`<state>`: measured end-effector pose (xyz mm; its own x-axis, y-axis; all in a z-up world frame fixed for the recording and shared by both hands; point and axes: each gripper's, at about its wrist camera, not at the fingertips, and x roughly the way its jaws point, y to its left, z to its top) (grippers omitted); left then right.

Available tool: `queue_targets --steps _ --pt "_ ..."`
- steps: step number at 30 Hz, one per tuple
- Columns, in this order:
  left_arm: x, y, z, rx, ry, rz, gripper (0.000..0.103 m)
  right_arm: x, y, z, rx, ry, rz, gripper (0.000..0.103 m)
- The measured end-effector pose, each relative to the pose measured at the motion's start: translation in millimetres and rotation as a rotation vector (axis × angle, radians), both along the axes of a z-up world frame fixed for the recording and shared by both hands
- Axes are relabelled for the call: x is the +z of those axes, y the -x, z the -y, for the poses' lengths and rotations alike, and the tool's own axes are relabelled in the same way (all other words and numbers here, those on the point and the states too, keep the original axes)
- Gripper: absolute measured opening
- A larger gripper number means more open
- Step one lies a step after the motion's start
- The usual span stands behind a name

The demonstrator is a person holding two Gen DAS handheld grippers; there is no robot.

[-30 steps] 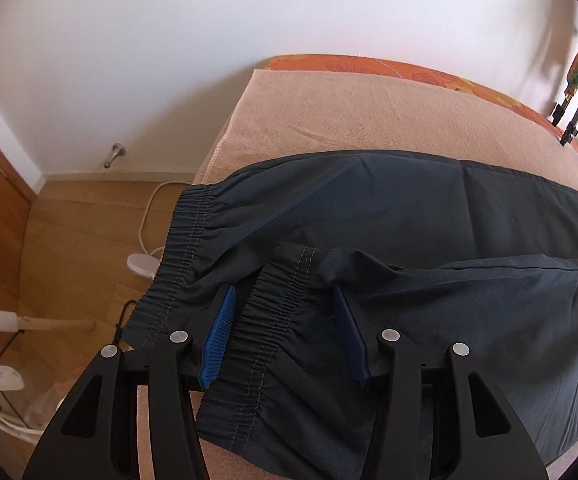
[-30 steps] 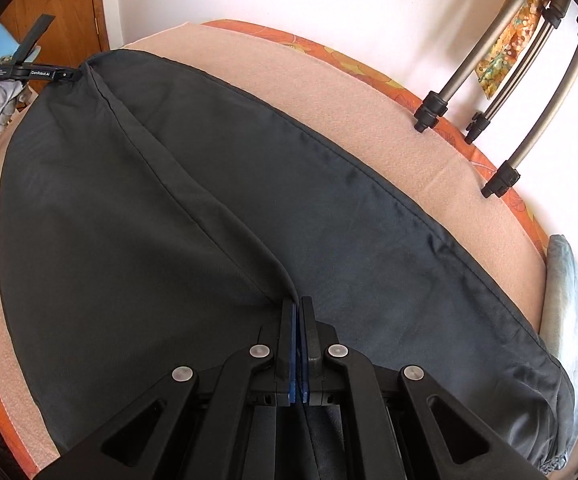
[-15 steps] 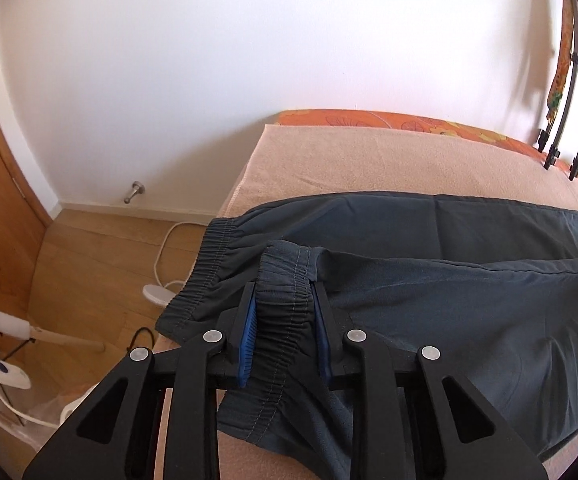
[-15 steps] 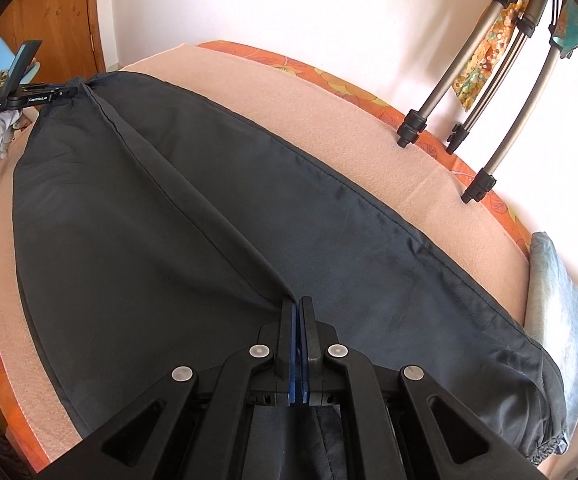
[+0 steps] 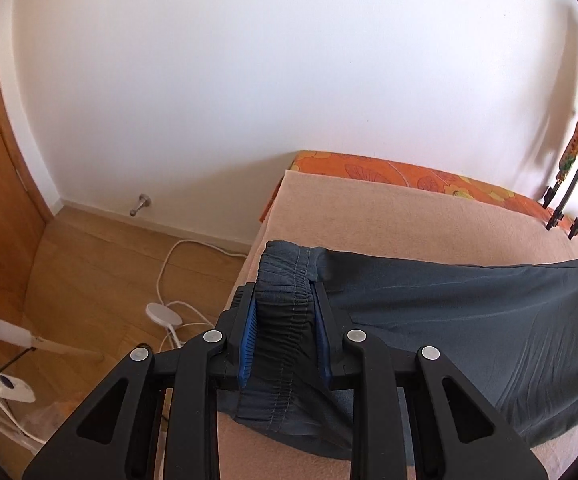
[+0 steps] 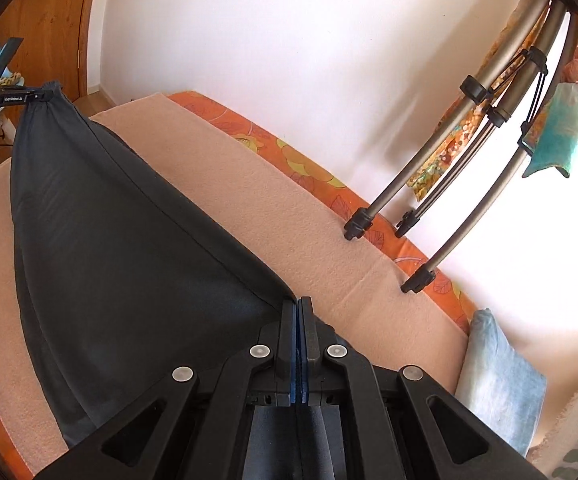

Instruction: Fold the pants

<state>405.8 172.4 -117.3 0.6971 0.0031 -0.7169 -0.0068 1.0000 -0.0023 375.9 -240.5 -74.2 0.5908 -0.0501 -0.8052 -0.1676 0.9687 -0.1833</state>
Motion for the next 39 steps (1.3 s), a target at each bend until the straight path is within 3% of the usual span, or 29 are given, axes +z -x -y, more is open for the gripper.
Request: queue_targets --steps 6,9,12,14,15,16,19,23,27,31,33,35,39 --pt "-30.8 -25.8 1.3 0.036 -0.037 -0.097 0.024 -37.9 -44.5 -9.5 0.01 0.037 -0.06 0.0" --pt "-43.9 -33.3 4.0 0.047 -0.089 -0.122 0.024 -62.7 -54.6 -14.9 0.03 0.028 -0.11 0.0" --pt "-51.1 -36.5 -1.3 0.073 -0.085 -0.146 0.028 -80.5 -56.4 -21.6 0.048 0.039 -0.15 0.0" --pt "-51.3 -37.1 -4.3 0.094 -0.079 -0.151 0.033 -84.1 -54.3 -23.1 0.062 0.023 -0.168 0.01" --pt "-49.4 -35.6 -5.2 0.101 -0.082 -0.149 0.037 -82.8 -51.8 -22.4 0.048 0.031 -0.156 0.034" --pt "-47.3 -33.8 -5.5 0.108 -0.092 -0.144 0.04 -78.6 -48.9 -20.1 0.043 0.021 -0.14 0.052" --pt "-34.2 -26.2 -8.0 0.129 -0.109 -0.119 0.041 -58.2 -37.7 -4.4 0.021 -0.063 -0.102 0.059" --pt "-10.1 -8.3 2.4 0.114 -0.099 -0.065 0.041 -25.6 -15.2 25.7 -0.03 -0.165 -0.045 0.061" --pt "12.8 14.5 42.9 -0.007 -0.067 -0.023 0.041 5.0 24.4 52.3 -0.068 -0.208 0.004 0.061" --pt "27.4 41.3 107.3 -0.196 -0.041 -0.013 0.043 23.9 78.4 72.8 -0.092 -0.223 0.016 0.061" --pt "31.9 55.9 142.7 -0.289 -0.021 -0.014 0.045 27.7 108.9 81.4 -0.104 -0.214 0.009 0.061" --pt "34.3 69.8 178.0 -0.382 0.0 -0.018 0.054 27.3 139.9 92.3 -0.126 -0.211 -0.005 0.061" --pt "38.8 92.6 241.0 -0.529 0.035 -0.037 0.055 19.3 198.8 120.1 -0.185 -0.218 -0.036 0.061"
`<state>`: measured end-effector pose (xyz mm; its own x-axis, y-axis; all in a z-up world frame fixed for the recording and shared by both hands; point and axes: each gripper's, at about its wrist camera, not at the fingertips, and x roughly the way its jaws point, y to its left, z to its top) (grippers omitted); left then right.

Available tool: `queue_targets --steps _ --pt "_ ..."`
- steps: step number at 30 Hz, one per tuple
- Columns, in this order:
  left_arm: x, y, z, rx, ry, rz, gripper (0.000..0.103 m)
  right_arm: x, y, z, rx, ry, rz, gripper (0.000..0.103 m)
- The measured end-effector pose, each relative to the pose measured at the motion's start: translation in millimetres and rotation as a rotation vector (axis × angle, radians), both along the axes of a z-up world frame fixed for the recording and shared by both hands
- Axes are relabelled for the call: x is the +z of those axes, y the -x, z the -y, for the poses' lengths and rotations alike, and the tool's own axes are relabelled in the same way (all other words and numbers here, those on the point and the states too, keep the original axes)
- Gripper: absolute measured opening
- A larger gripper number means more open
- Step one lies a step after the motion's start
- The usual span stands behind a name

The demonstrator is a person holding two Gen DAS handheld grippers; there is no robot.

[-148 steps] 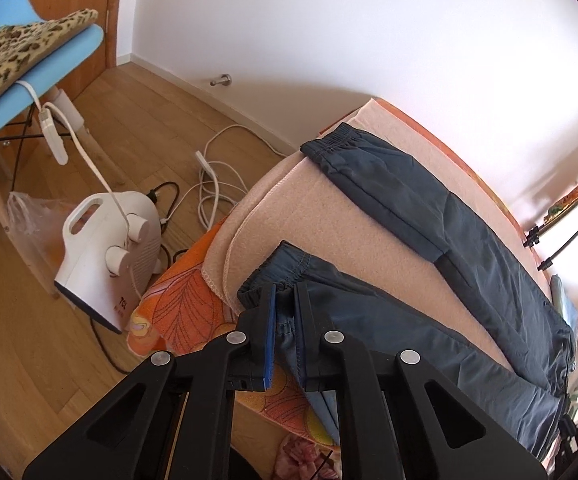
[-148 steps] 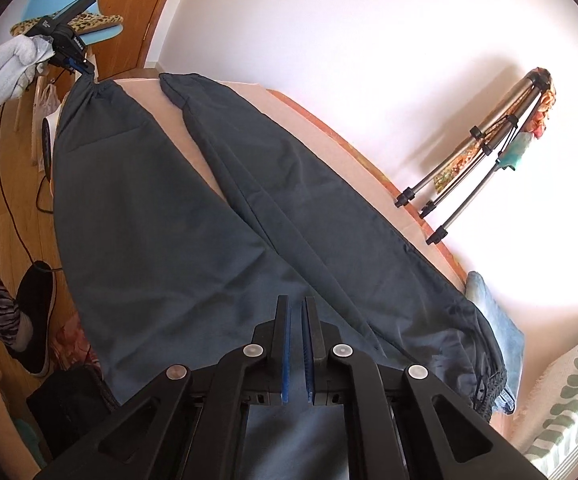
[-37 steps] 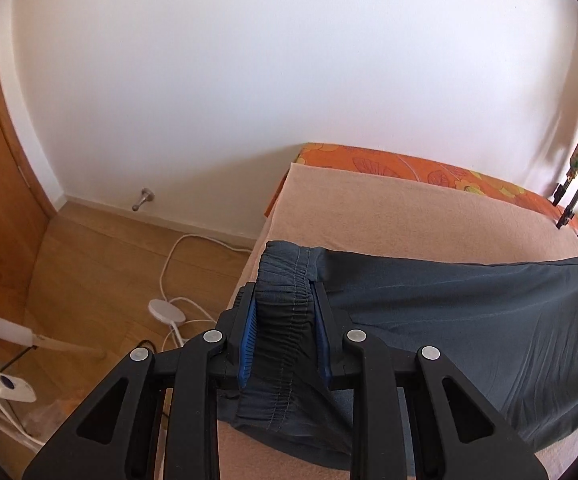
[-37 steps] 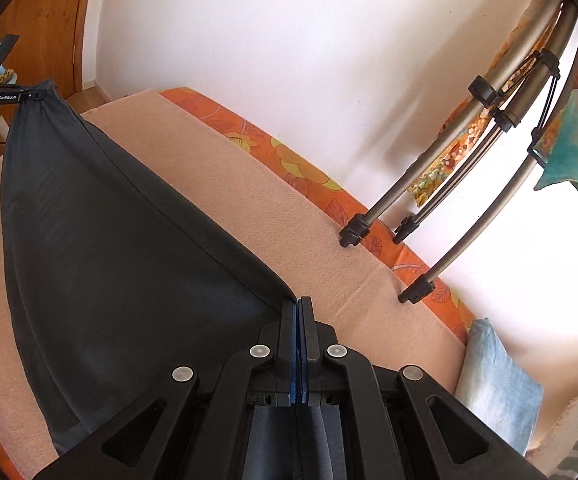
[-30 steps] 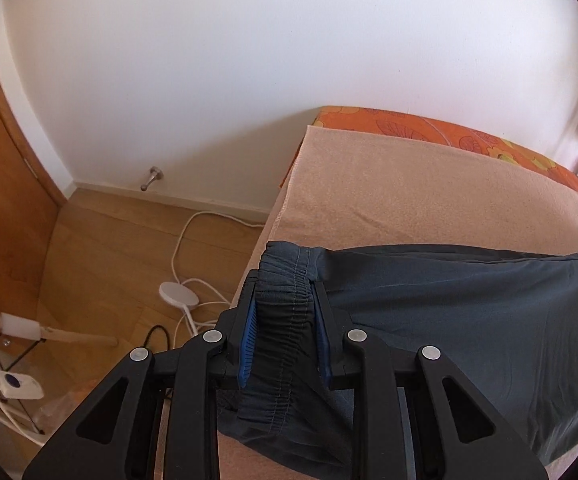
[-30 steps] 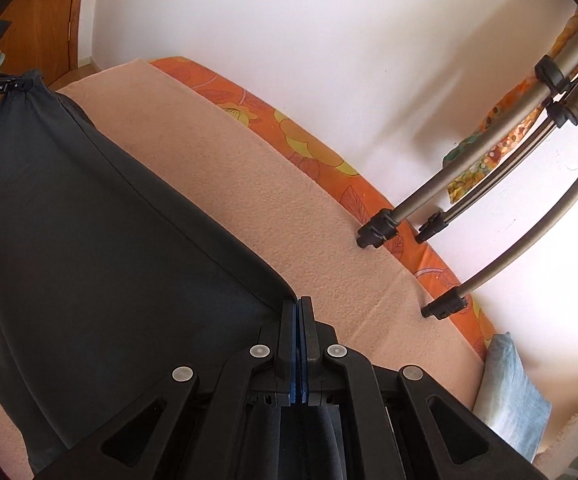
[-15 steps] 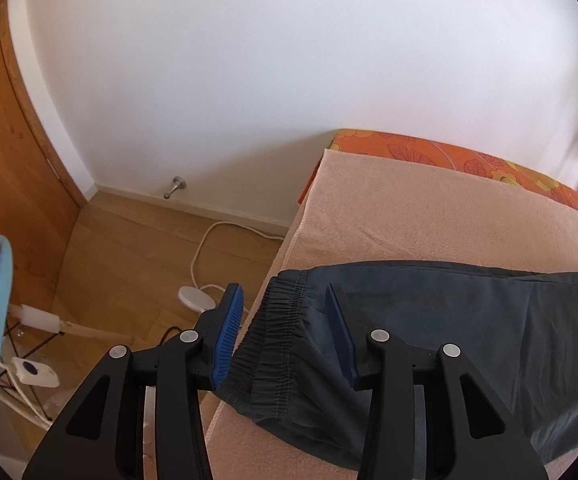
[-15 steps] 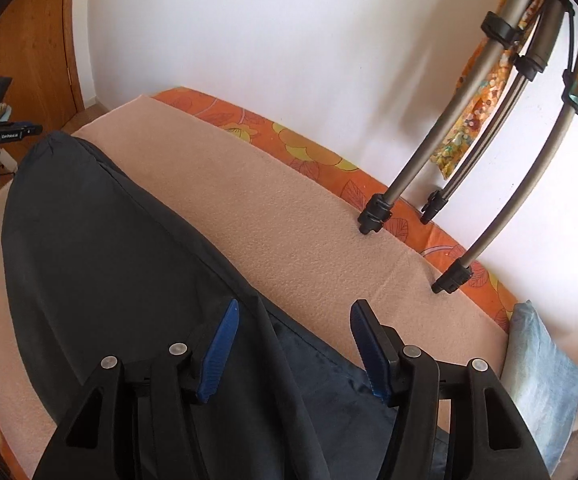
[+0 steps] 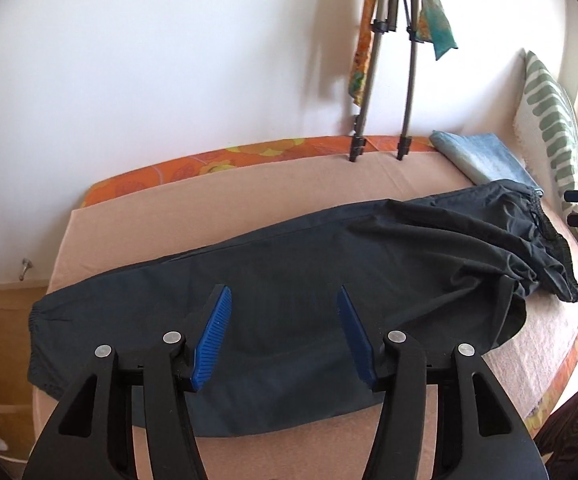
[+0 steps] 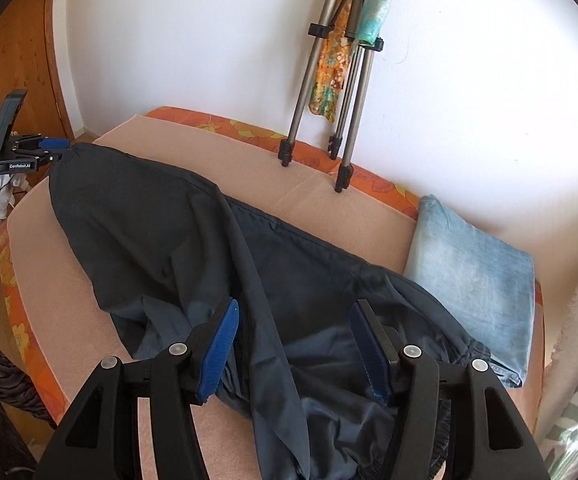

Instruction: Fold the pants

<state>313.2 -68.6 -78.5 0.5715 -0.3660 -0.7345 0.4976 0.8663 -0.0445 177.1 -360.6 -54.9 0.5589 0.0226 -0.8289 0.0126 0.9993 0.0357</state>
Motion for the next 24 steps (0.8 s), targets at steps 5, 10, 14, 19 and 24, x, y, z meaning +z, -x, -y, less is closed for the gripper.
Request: queue_targets --steps 5,10,14,19,24 --pt "-0.2 21.5 60.8 -0.118 0.032 -0.049 0.062 -13.0 61.5 21.4 -0.04 -0.016 -0.029 0.061" --pt "-8.3 43.7 109.5 -0.199 0.046 -0.103 0.065 -24.6 103.6 31.8 -0.049 -0.038 -0.037 0.061" --pt "-18.8 68.6 148.5 -0.28 -0.005 -0.115 0.066 -36.7 132.1 35.6 -0.027 -0.027 -0.05 0.061" --pt "-31.9 94.1 190.1 -0.378 -0.08 -0.107 0.068 -51.5 161.1 30.4 0.024 0.037 -0.064 0.061" --pt "-45.1 95.9 219.5 -0.374 -0.127 -0.105 0.068 -61.9 177.7 11.8 0.123 0.123 -0.034 0.065"
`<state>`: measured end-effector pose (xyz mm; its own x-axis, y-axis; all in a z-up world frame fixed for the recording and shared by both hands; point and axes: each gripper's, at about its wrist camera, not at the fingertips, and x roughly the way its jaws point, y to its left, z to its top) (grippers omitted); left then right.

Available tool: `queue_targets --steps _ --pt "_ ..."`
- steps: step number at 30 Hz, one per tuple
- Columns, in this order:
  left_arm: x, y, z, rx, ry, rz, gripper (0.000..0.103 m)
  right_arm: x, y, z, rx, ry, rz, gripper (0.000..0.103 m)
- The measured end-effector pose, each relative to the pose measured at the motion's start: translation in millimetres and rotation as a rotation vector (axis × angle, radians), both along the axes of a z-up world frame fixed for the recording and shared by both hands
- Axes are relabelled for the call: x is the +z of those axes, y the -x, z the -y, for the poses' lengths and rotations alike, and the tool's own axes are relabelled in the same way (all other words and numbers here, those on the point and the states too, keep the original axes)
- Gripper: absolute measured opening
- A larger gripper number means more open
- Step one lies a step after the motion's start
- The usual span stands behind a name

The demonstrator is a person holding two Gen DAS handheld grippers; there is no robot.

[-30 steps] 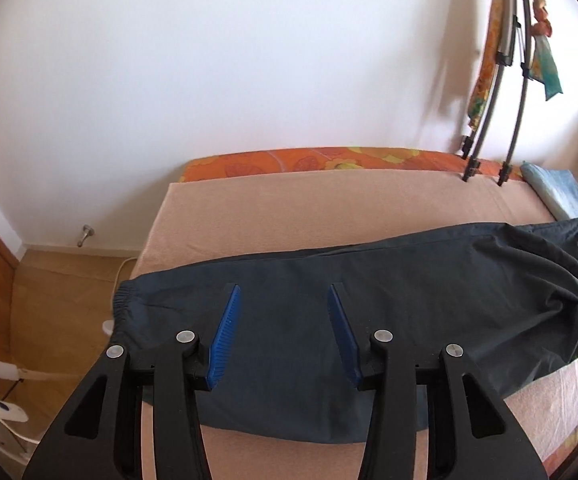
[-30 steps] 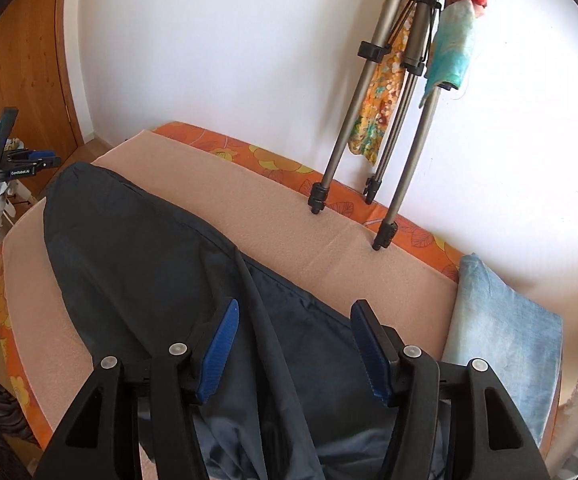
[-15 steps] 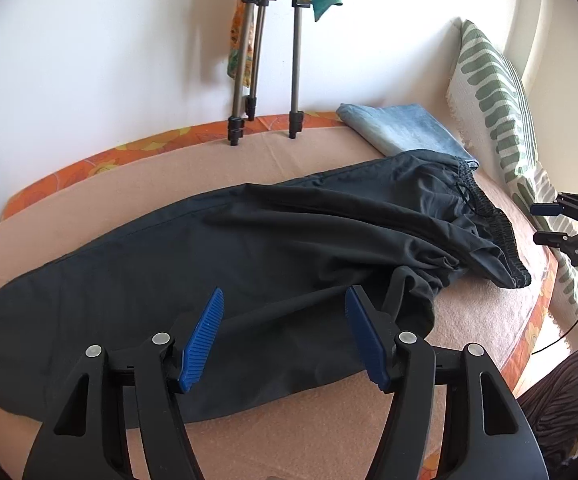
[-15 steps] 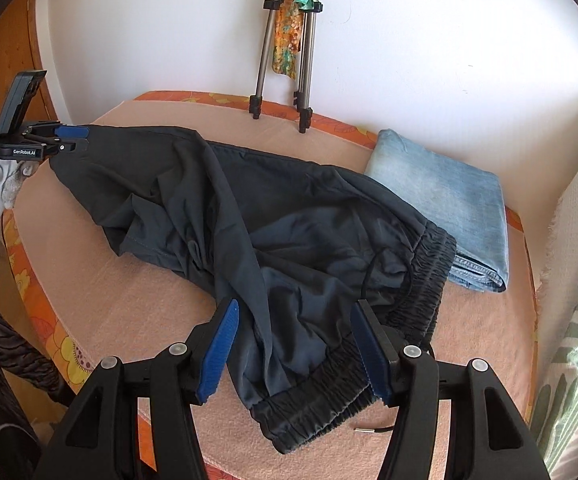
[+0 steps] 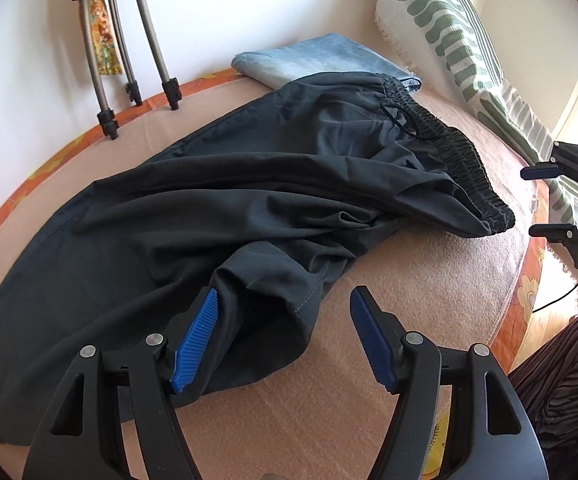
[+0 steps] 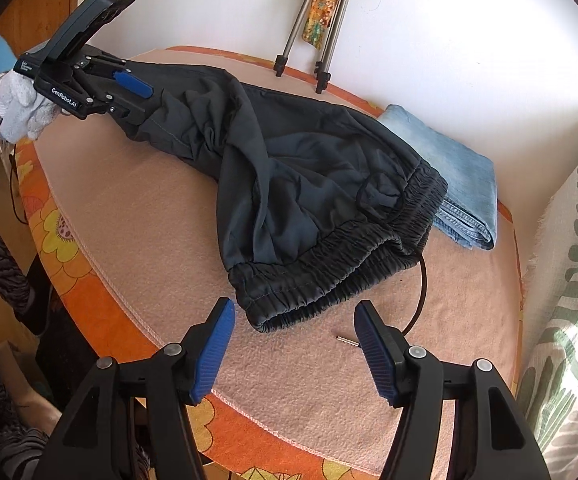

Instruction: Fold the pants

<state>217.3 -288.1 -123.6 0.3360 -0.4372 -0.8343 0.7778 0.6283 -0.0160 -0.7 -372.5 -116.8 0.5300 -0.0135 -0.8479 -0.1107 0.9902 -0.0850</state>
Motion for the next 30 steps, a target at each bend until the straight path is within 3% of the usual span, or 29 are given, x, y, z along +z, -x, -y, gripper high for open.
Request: queue_targets --steps 5,9,11,12,14,17,23,30 --pt "-11.8 -4.1 13.6 0.029 -0.042 0.01 0.068 -17.9 -4.3 -33.6 0.164 0.153 -0.008 0.065" --pt "-14.8 -4.8 16.3 0.048 -0.069 0.039 0.068 -34.8 -8.7 -43.9 0.204 0.299 -0.003 0.062" --pt "-16.0 -6.0 17.5 0.05 -0.078 0.047 0.068 -38.5 -11.8 -38.6 0.189 0.317 -0.006 0.049" --pt "-16.9 -6.8 18.2 0.048 -0.079 0.051 0.068 -40.2 -13.6 -35.2 0.184 0.318 -0.016 0.038" --pt "-19.8 -8.0 20.7 0.045 -0.087 0.056 0.066 -42.2 -15.2 -29.8 0.183 0.316 -0.023 0.03" --pt "-23.8 -8.5 21.0 0.032 -0.07 0.022 0.008 -35.2 -17.7 -23.0 0.165 0.294 -0.016 0.018" --pt "-13.7 11.9 5.7 0.007 0.014 0.008 0.005 10.4 -22.7 5.5 0.05 0.279 0.073 0.013" --pt "-5.3 51.4 -6.1 -0.08 0.03 0.009 0.005 61.7 -74.6 79.0 -0.127 0.246 0.148 0.012"
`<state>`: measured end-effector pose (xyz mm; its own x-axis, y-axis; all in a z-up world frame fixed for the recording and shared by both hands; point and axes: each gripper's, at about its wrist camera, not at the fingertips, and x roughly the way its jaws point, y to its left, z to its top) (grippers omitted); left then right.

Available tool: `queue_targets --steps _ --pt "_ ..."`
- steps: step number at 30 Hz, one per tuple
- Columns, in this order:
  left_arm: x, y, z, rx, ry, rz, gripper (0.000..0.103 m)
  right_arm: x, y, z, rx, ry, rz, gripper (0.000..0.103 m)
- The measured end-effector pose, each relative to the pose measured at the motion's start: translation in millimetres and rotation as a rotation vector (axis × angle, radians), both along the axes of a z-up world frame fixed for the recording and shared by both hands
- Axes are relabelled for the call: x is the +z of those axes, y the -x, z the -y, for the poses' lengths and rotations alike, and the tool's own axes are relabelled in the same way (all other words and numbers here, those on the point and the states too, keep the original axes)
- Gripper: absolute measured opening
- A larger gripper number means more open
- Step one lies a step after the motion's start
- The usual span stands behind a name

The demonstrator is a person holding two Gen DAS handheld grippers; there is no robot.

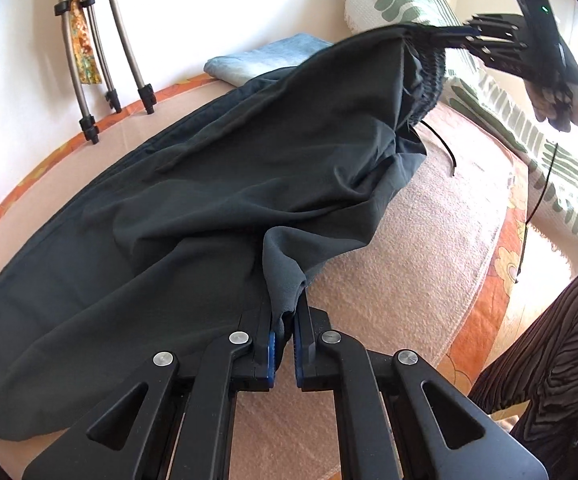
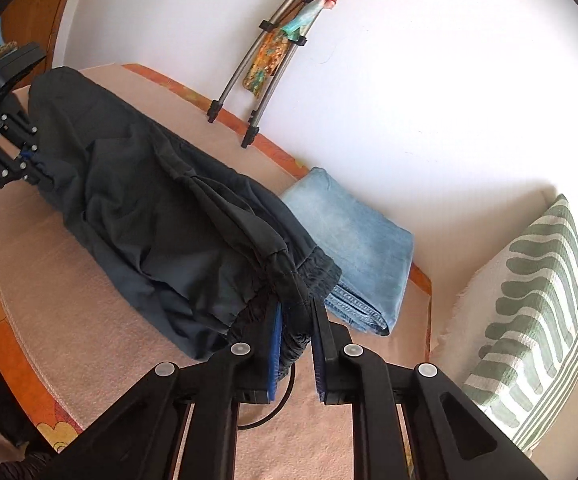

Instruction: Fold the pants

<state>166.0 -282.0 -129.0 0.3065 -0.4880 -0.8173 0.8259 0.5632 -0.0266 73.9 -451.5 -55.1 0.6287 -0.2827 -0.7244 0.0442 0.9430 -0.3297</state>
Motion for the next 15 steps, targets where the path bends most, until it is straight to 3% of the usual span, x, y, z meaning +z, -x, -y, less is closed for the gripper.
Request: queue_targets --steps 6,11,13,15 --pt "-8.1 15.9 1.7 -0.05 -0.022 -0.001 0.004 -28.9 -76.8 56.6 -0.08 -0.122 -0.06 0.011" --pt "-13.7 15.8 -4.1 -0.067 -0.038 -0.079 0.007 -68.8 -114.0 83.1 -0.174 -0.227 -0.1 0.016" --pt "-8.0 15.1 -12.0 -0.058 -0.025 -0.109 0.016 -75.0 -113.0 90.5 -0.211 -0.248 -0.092 0.024" --pt "4.5 15.6 -24.5 -0.043 0.005 -0.108 0.032 -76.6 -105.3 98.4 -0.231 -0.308 -0.082 0.032"
